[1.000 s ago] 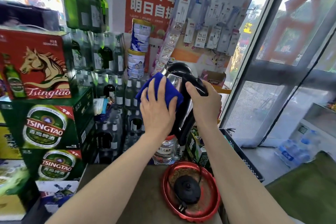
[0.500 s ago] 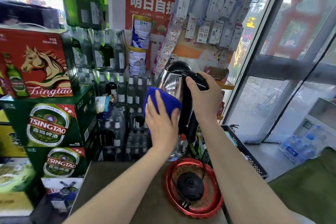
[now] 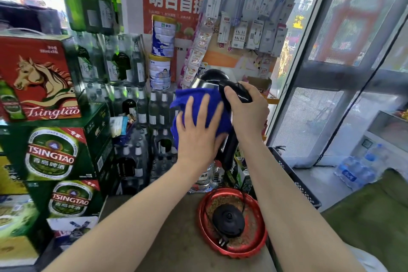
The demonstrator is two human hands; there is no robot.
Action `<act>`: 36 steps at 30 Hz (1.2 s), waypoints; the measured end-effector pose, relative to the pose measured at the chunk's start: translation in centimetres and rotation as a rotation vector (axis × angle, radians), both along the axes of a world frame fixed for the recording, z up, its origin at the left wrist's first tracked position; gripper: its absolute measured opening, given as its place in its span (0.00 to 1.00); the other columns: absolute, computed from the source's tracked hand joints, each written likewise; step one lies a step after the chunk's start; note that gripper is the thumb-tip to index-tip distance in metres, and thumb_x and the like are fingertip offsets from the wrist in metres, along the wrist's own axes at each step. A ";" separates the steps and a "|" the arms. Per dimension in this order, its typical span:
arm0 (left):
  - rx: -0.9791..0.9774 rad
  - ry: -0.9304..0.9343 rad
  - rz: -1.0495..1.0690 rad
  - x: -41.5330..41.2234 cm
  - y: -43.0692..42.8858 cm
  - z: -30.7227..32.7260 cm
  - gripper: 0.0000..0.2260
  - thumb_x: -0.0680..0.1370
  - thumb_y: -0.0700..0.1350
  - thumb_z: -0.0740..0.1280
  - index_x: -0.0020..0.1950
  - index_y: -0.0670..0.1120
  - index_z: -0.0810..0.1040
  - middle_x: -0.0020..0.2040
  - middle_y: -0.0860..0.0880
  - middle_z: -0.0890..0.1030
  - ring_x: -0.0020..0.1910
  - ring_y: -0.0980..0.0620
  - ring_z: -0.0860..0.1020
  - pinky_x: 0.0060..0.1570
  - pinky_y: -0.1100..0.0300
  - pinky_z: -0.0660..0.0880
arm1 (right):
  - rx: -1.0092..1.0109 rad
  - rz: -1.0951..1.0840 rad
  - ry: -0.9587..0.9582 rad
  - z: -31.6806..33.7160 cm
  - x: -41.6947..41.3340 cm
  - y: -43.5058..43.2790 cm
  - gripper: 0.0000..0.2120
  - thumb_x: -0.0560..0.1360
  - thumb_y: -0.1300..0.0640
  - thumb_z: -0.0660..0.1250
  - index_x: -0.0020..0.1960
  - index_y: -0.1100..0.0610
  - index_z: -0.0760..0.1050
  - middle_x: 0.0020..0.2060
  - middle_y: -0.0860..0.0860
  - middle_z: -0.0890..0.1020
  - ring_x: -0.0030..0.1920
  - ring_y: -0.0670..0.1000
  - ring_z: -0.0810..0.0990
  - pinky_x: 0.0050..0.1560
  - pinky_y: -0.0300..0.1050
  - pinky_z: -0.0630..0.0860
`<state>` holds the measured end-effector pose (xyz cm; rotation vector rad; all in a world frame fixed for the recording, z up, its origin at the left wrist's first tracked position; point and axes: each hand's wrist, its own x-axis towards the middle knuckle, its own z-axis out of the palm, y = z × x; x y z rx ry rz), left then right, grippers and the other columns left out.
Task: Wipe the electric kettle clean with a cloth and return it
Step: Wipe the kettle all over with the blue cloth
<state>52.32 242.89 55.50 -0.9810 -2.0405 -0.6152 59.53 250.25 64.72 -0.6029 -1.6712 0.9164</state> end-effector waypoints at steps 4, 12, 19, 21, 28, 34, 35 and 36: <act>-0.009 0.029 -0.047 -0.8 -0.7 -0.2 0.30 0.79 0.58 0.57 0.80 0.53 0.55 0.80 0.45 0.57 0.76 0.35 0.57 0.68 0.33 0.63 | 0.003 0.017 0.003 -0.2 0.1 0.0 0.15 0.73 0.47 0.74 0.58 0.51 0.83 0.48 0.43 0.84 0.50 0.42 0.81 0.58 0.39 0.76; 0.015 -0.036 0.033 0.4 -0.9 3.8 0.29 0.80 0.58 0.56 0.80 0.51 0.56 0.80 0.44 0.58 0.76 0.33 0.58 0.67 0.33 0.64 | -0.080 0.114 0.097 0.1 0.3 0.1 0.10 0.70 0.48 0.76 0.51 0.43 0.82 0.45 0.40 0.84 0.51 0.45 0.84 0.59 0.51 0.81; 0.191 -0.235 -0.075 0.0 -1.9 6.4 0.29 0.80 0.61 0.55 0.79 0.53 0.56 0.79 0.45 0.60 0.73 0.37 0.64 0.61 0.39 0.73 | -0.204 0.305 0.167 1.1 1.7 2.4 0.17 0.64 0.48 0.80 0.51 0.50 0.86 0.49 0.51 0.87 0.52 0.55 0.87 0.53 0.55 0.84; 0.205 -0.241 -0.085 -0.1 -1.8 8.0 0.30 0.80 0.62 0.54 0.79 0.53 0.55 0.79 0.45 0.61 0.71 0.38 0.67 0.59 0.40 0.74 | -0.230 0.376 0.176 2.6 2.4 3.0 0.11 0.68 0.55 0.79 0.50 0.51 0.85 0.48 0.54 0.87 0.52 0.59 0.86 0.53 0.53 0.84; 0.098 -0.137 -0.040 2.3 -0.6 9.0 0.30 0.79 0.63 0.54 0.79 0.54 0.58 0.79 0.43 0.61 0.73 0.34 0.64 0.63 0.36 0.70 | -0.235 0.385 0.154 5.6 3.2 4.0 0.04 0.71 0.60 0.78 0.44 0.53 0.85 0.43 0.55 0.87 0.43 0.53 0.86 0.47 0.46 0.83; -0.159 0.271 -0.214 3.6 -1.7 3.4 0.29 0.77 0.64 0.60 0.77 0.56 0.65 0.80 0.47 0.62 0.78 0.35 0.54 0.69 0.30 0.59 | -0.265 0.409 0.172 5.0 4.1 4.8 0.08 0.73 0.63 0.75 0.53 0.61 0.83 0.45 0.58 0.85 0.42 0.55 0.85 0.50 0.52 0.82; -0.167 0.276 -0.238 2.9 -1.8 3.3 0.29 0.77 0.64 0.60 0.76 0.56 0.65 0.79 0.47 0.62 0.78 0.35 0.55 0.69 0.31 0.60 | -0.257 0.408 0.158 4.8 4.3 4.8 0.08 0.73 0.63 0.75 0.52 0.60 0.83 0.45 0.58 0.85 0.43 0.55 0.85 0.50 0.53 0.82; -0.169 0.261 -0.252 2.3 -1.8 3.8 0.29 0.77 0.64 0.60 0.76 0.56 0.65 0.79 0.46 0.62 0.78 0.35 0.55 0.68 0.32 0.62 | -0.258 0.407 0.150 4.6 4.4 4.9 0.07 0.73 0.62 0.76 0.51 0.59 0.83 0.45 0.58 0.85 0.43 0.55 0.86 0.49 0.53 0.82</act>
